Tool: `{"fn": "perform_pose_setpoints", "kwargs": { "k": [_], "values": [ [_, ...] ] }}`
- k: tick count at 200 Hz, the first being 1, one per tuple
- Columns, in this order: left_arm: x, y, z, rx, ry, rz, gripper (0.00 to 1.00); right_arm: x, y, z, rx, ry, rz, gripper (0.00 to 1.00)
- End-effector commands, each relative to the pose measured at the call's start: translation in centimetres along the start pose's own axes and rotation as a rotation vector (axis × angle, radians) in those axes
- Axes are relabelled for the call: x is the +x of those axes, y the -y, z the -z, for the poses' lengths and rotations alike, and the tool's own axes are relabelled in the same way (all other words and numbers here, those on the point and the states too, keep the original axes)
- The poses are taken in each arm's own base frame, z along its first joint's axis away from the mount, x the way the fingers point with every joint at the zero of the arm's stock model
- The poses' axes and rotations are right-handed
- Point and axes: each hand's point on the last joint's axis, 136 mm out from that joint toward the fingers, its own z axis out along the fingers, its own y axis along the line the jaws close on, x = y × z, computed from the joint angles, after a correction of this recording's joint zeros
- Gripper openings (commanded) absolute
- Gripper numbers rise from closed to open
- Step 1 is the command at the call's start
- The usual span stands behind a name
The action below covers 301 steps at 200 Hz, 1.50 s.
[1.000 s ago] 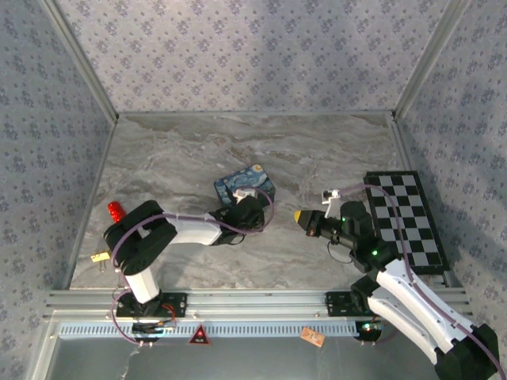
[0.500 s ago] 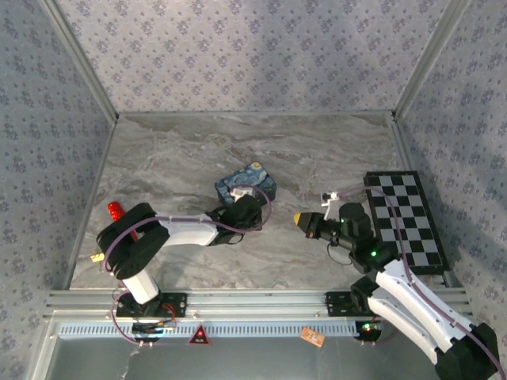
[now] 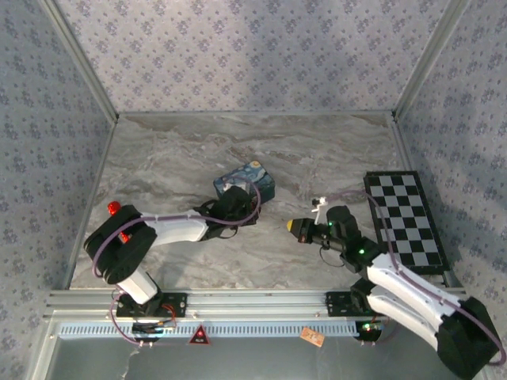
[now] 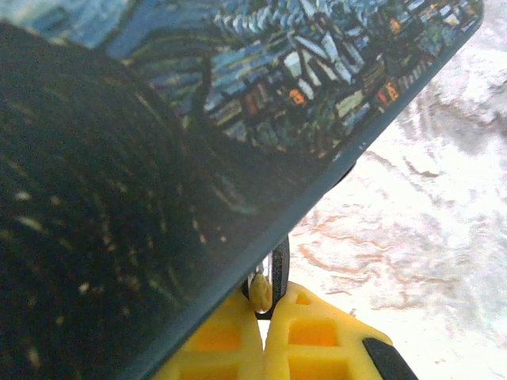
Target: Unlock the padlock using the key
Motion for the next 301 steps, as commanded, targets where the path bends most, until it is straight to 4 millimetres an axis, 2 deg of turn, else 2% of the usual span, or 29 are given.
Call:
{"fn": "perform_pose_setpoints", "kwargs": {
  "k": [1,62,100,138,181,234,301],
  "values": [
    [-2.0,3.8,1.9,0.184,0.018,0.022,0.00,-0.6,-1.5,-1.5,-0.063,0.022,-0.004,0.00],
    [-2.9,4.5,3.8,0.293,-0.011,0.017,0.00,-1.0,-0.9,-5.2,-0.134,-0.012,-0.104,0.00],
    [-3.6,4.6,4.8,0.342,-0.028,0.032,0.00,-2.9,0.0,-6.2,-0.154,0.022,-0.139,0.00],
    [-4.2,5.4,5.8,0.392,-0.051,0.050,0.00,-4.3,-1.7,-7.2,-0.239,0.028,-0.131,0.00],
    [-4.8,6.0,6.6,0.435,-0.065,0.062,0.00,-5.4,-3.2,-7.2,-0.309,0.048,-0.116,0.00],
    [-6.0,6.1,7.4,0.471,-0.047,0.092,0.00,-4.9,-2.3,-7.0,-0.316,0.040,-0.123,0.00],
    [-6.9,6.1,7.8,0.481,-0.028,0.097,0.00,-4.5,-2.4,-6.9,-0.325,0.032,-0.117,0.00]
  ]
}}
